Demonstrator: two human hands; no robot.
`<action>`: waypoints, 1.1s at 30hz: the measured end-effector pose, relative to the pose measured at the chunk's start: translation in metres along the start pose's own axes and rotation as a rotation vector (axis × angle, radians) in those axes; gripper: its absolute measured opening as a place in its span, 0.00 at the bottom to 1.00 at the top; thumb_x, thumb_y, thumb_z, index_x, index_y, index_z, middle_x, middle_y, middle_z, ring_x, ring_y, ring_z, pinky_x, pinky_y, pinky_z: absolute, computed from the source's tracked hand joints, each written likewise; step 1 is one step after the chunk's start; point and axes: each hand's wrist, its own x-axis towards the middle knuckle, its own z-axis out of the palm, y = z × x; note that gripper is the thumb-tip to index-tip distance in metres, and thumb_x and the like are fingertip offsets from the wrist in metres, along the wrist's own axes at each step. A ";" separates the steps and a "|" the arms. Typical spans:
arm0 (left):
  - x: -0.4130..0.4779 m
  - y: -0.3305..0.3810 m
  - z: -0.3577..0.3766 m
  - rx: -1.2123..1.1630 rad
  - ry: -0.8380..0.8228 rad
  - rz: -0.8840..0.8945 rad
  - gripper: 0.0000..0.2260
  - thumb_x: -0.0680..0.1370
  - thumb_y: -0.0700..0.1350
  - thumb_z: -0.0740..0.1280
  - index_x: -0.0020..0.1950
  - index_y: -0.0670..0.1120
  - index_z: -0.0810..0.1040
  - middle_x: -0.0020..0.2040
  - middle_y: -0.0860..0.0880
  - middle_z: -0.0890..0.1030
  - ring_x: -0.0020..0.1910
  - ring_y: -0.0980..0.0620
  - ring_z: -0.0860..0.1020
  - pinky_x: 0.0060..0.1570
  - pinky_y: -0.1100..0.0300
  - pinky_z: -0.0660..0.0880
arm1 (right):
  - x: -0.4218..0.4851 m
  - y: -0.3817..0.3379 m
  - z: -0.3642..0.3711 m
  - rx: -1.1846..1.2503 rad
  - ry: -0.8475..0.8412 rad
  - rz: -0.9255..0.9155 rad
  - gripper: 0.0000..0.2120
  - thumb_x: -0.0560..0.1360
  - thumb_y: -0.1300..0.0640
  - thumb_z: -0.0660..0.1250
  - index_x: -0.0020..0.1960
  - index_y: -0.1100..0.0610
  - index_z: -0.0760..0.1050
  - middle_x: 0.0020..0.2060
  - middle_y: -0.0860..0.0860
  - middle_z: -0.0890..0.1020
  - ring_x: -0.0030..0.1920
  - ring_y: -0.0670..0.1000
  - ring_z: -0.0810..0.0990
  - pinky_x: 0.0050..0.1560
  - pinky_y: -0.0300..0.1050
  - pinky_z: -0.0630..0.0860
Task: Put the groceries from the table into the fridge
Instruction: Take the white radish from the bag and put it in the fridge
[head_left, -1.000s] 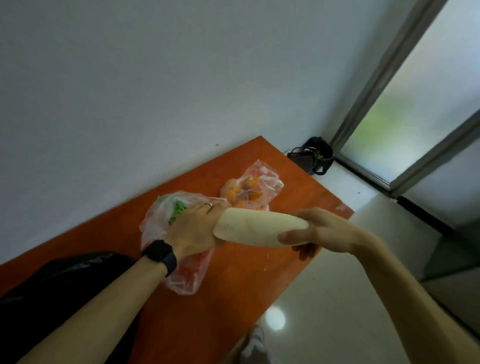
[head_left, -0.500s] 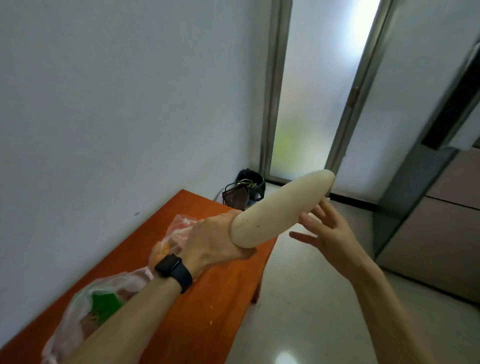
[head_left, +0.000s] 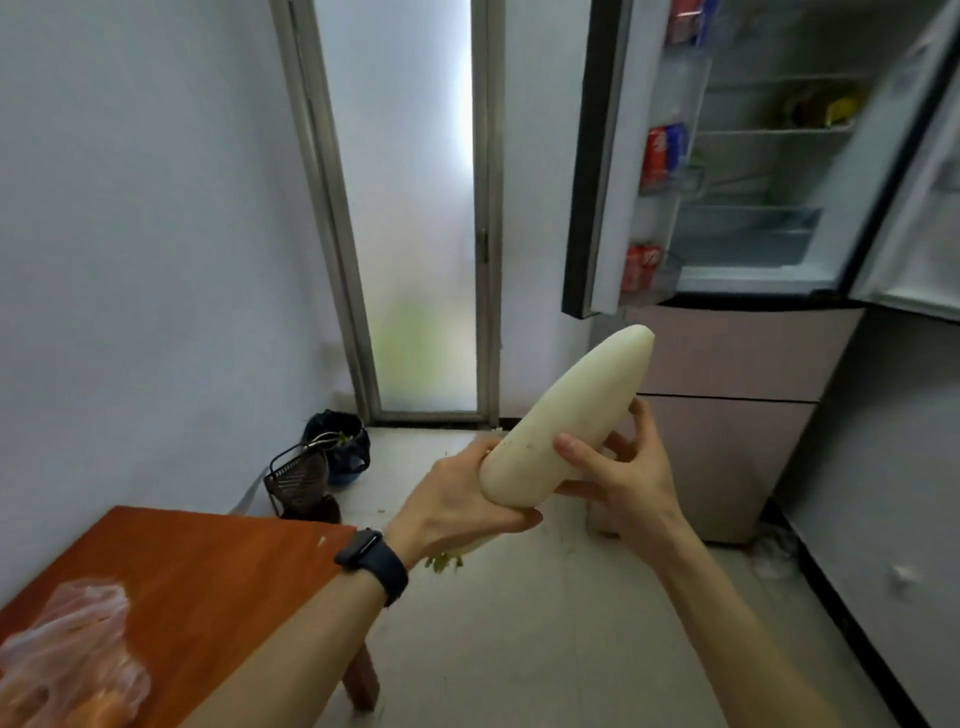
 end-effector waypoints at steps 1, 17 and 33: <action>0.014 0.012 0.012 -0.029 0.007 0.027 0.34 0.62 0.64 0.78 0.65 0.61 0.69 0.52 0.61 0.77 0.49 0.60 0.78 0.47 0.61 0.81 | 0.006 -0.006 -0.019 0.011 0.039 -0.011 0.41 0.63 0.58 0.80 0.70 0.44 0.65 0.62 0.55 0.78 0.58 0.59 0.83 0.45 0.64 0.83; 0.306 0.137 0.127 -0.129 -0.133 0.434 0.34 0.64 0.63 0.78 0.67 0.57 0.73 0.57 0.60 0.80 0.54 0.62 0.79 0.53 0.57 0.81 | 0.162 -0.094 -0.231 -0.092 0.372 -0.245 0.42 0.66 0.61 0.80 0.73 0.42 0.63 0.62 0.53 0.78 0.57 0.56 0.84 0.45 0.64 0.83; 0.608 0.247 0.175 0.043 -0.144 0.689 0.35 0.64 0.66 0.75 0.68 0.59 0.72 0.57 0.58 0.81 0.52 0.60 0.79 0.51 0.54 0.80 | 0.384 -0.171 -0.395 -0.080 0.492 -0.394 0.41 0.66 0.59 0.79 0.72 0.45 0.62 0.62 0.57 0.79 0.57 0.58 0.84 0.46 0.65 0.82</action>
